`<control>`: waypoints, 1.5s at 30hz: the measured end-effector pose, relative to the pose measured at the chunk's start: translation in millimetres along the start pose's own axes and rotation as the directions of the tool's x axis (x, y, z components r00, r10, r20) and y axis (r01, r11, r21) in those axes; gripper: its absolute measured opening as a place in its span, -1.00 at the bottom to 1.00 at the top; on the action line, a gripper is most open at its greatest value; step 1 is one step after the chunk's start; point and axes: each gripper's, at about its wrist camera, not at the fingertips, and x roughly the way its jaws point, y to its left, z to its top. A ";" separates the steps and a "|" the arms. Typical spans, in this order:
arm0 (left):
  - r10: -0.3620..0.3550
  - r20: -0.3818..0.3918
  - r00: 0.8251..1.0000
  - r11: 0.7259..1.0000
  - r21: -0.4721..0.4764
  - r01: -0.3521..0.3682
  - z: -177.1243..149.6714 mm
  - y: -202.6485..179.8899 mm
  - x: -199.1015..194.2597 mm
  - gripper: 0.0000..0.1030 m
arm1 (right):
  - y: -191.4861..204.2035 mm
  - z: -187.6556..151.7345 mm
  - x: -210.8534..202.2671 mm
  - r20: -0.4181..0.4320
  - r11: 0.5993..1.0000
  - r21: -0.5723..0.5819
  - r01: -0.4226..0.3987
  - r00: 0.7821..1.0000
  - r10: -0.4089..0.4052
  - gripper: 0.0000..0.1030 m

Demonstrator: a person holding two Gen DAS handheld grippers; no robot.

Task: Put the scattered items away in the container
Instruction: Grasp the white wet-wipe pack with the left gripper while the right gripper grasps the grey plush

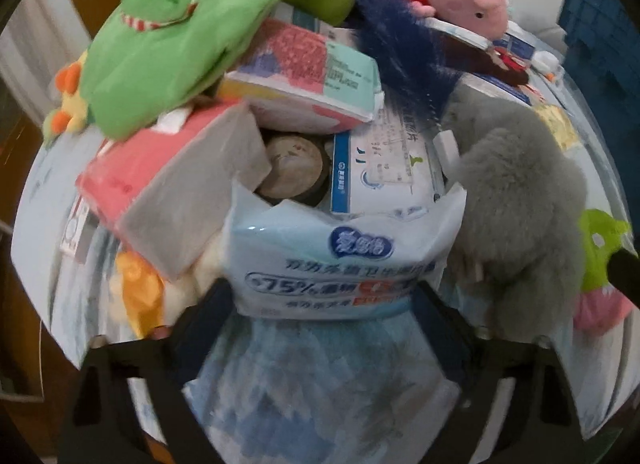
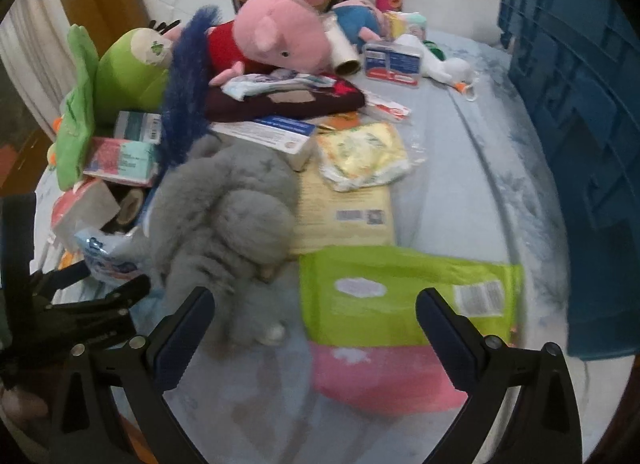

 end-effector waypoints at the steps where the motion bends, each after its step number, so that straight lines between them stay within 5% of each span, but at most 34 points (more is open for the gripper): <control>1: -0.015 -0.004 1.000 1.000 0.016 0.015 0.9 1.8 -2.2 0.30 | 4.0 1.9 1.3 0.000 1.000 -0.002 -0.004 1.000 0.004 0.99; 3: -0.033 -0.015 0.999 0.998 0.046 0.034 4.4 6.5 -5.5 -0.22 | 12.7 6.7 3.7 -0.001 1.000 -0.001 -0.009 1.000 0.009 0.99; 4: -0.041 -0.020 0.999 0.997 0.060 0.042 6.2 9.0 -6.9 -0.31 | 17.3 9.3 5.9 -0.003 1.000 0.002 -0.011 1.000 0.011 0.99; 11: -0.080 -0.008 0.997 0.977 0.198 0.080 13.1 7.2 -13.4 -0.32 | 38.2 10.9 29.7 -0.050 0.999 0.035 0.017 0.999 -0.015 0.99; 14: -0.099 0.005 0.995 0.964 0.248 0.095 19.1 5.6 -15.6 -0.48 | 45.7 8.7 45.3 -0.079 1.000 0.023 0.010 0.997 -0.008 0.98; 16: -0.107 0.006 0.994 0.958 0.267 0.102 26.1 4.7 -13.2 -0.48 | 48.2 8.7 58.2 -0.099 1.000 0.024 0.015 0.995 -0.012 0.71; 18: -0.120 0.004 0.993 0.950 0.292 0.113 30.4 3.2 -11.5 -0.48 | 46.3 8.1 69.2 -0.123 0.999 0.052 -0.004 0.992 0.010 0.10; 21: -0.142 -0.001 0.990 0.937 0.323 0.135 34.8 2.7 -11.4 -0.48 | 42.0 5.8 69.4 -0.123 0.996 0.084 0.002 0.992 0.009 0.09; 25: -0.182 -0.014 0.983 0.919 0.353 0.175 40.6 1.1 -15.5 -0.38 | 37.4 6.8 60.0 -0.106 0.995 0.103 0.013 0.994 -0.002 0.09; 30: -0.178 0.000 0.984 0.896 0.413 0.162 47.8 -18.0 -15.8 0.49 | 34.0 7.9 52.6 -0.116 0.995 0.099 0.032 0.993 -0.020 0.01; 36: -0.186 -0.005 0.983 0.881 0.443 0.169 51.4 -31.1 -2.2 0.57 | 24.0 7.4 42.0 -0.091 0.991 0.131 0.029 0.996 -0.017 -0.06; 40: -0.219 -0.004 0.976 0.874 0.443 0.198 52.2 -28.3 0.7 0.59 | 28.8 10.7 52.1 -0.074 0.990 0.133 0.039 0.997 -0.030 0.39; 42: -0.226 0.002 0.974 0.873 0.444 0.202 51.8 -27.0 -2.7 0.80 | 29.4 12.8 57.3 -0.072 0.990 0.131 0.050 0.997 -0.040 0.57; 44: -0.231 0.008 0.973 0.873 0.444 0.203 51.7 -25.9 -8.3 0.88 | 30.0 14.5 61.0 -0.080 0.991 0.124 0.046 0.996 -0.036 0.38; 45: -0.233 0.012 0.972 0.873 0.444 0.204 51.6 -25.3 -11.0 0.70 | 29.8 15.0 60.5 -0.080 0.992 0.119 0.046 0.996 -0.036 0.10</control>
